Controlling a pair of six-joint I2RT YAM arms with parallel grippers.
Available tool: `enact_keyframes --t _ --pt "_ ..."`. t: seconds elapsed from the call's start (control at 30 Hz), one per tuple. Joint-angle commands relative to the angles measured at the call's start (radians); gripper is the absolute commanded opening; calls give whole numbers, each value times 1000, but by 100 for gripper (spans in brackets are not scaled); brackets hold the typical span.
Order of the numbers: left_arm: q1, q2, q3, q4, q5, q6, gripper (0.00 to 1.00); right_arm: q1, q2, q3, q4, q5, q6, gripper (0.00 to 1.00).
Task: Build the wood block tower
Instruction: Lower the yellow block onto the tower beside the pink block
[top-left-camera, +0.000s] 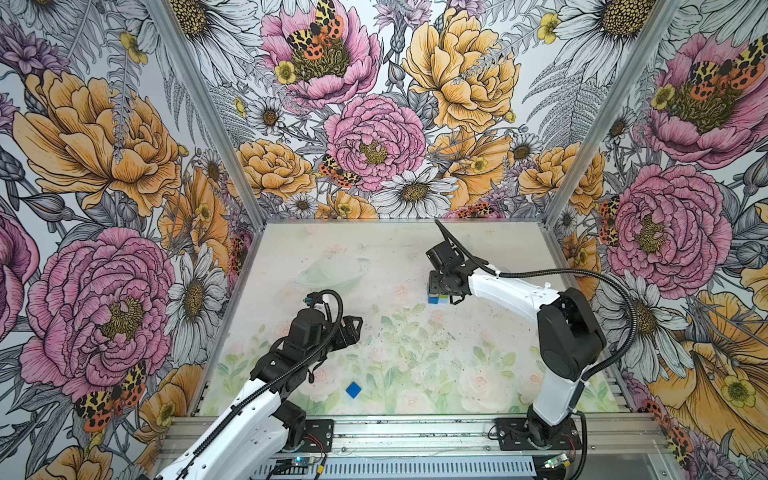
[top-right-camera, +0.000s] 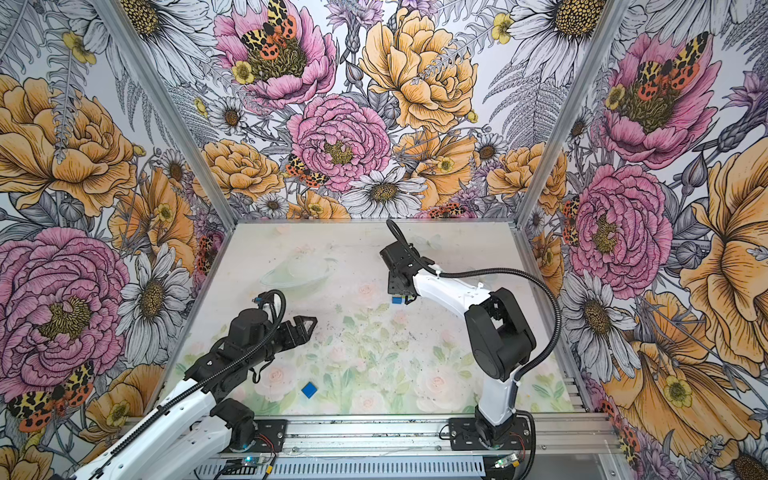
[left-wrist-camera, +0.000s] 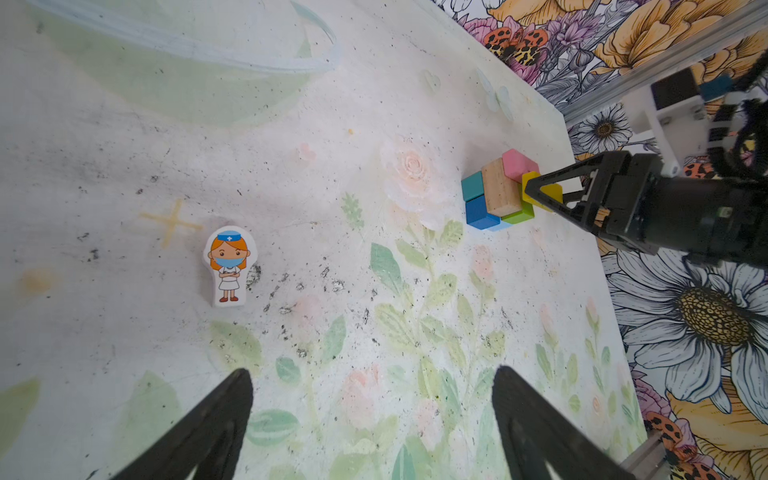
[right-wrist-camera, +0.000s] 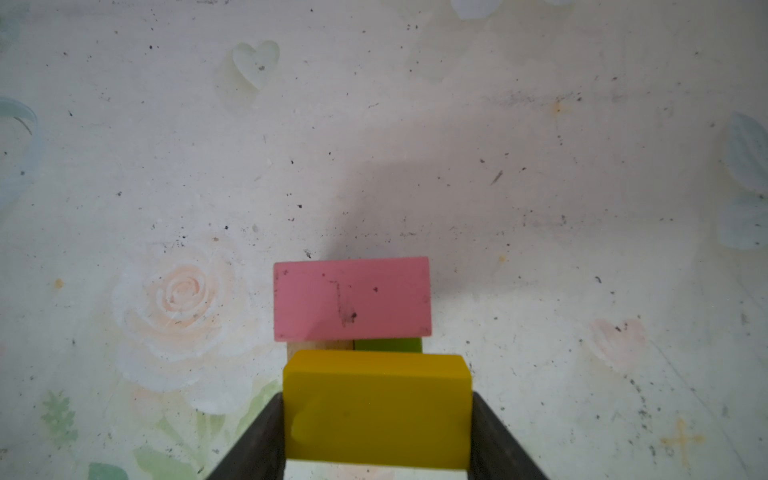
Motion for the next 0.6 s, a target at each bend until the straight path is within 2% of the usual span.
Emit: enact_keyframes --t 0.0,0.57 --pt "15 0 14 32 34 20 92 -5 27 34 6 0 16 53" --pt "28 -7 8 35 50 24 92 -5 55 55 8 -17 13 53"
